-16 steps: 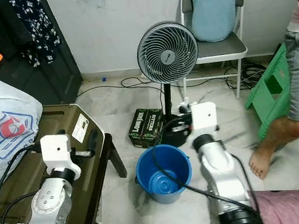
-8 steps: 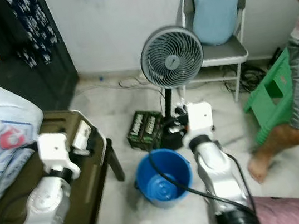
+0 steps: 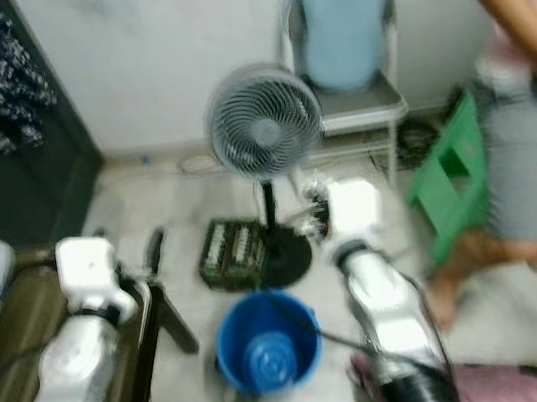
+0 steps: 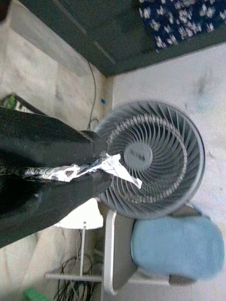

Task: Clean up the room

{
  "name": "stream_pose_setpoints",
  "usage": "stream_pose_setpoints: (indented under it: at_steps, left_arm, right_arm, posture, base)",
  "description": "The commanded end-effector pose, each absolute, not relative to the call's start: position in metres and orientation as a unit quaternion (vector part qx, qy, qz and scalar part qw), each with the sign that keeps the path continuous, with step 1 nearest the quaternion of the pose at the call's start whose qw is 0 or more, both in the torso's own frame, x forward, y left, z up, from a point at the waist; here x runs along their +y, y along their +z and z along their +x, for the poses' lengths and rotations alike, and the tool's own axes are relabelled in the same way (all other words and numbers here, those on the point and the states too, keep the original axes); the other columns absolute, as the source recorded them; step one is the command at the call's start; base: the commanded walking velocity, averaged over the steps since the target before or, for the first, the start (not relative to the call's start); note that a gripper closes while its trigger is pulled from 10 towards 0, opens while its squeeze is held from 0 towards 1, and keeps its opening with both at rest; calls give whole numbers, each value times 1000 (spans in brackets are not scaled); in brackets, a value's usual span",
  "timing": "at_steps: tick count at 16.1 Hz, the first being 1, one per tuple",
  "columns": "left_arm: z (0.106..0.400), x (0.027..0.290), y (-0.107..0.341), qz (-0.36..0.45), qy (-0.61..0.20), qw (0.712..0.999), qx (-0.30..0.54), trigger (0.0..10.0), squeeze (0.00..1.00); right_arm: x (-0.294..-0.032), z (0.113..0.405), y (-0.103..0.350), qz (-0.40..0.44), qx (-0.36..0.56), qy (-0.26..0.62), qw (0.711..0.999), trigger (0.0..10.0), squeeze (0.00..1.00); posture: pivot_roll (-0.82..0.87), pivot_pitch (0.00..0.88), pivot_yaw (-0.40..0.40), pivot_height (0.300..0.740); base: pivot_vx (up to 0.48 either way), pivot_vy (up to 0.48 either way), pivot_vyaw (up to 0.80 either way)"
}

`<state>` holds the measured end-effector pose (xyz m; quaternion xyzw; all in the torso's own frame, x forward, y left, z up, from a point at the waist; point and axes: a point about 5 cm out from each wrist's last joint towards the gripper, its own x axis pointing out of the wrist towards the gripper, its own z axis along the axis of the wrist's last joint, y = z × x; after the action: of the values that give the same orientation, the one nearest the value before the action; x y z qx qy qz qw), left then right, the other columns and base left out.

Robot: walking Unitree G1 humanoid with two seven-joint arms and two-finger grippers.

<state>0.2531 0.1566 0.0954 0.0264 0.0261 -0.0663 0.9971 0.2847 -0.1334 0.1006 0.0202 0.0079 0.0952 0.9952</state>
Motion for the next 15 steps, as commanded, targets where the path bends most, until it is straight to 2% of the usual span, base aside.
stream_pose_setpoints:
  at_steps: [1, 2, 9, 15]
  left_arm:
    - [255, 147, 100, 26, -79, 996, 15, 10000, 0]
    - [255, 147, 100, 27, -78, 996, 15, 10000, 0]
    - [256, 150, 103, 32, -72, 997, 11, 10000, 0]
    - [255, 148, 102, 37, -82, 996, 10, 10000, 0]
  right_arm:
    - [-147, 283, 102, 8, 3, 76, 997, 10000, 0]
    - [-147, 282, 102, 8, 3, 77, 997, 10000, 0]
    - [-145, 285, 103, 7, 1, 77, 997, 10000, 0]
    - [-146, 285, 101, 7, 6, 68, 998, 10000, 0]
  posture:
    - [34, 0, -8, 740]
    - [34, 0, -8, 740]
    - [41, 18, -13, 740]
    - [38, 17, -12, 740]
  base:
    - [0, 0, 0]
    - [0, 0, 0]
    - [0, 0, 800]
    - [0, 0, 0]
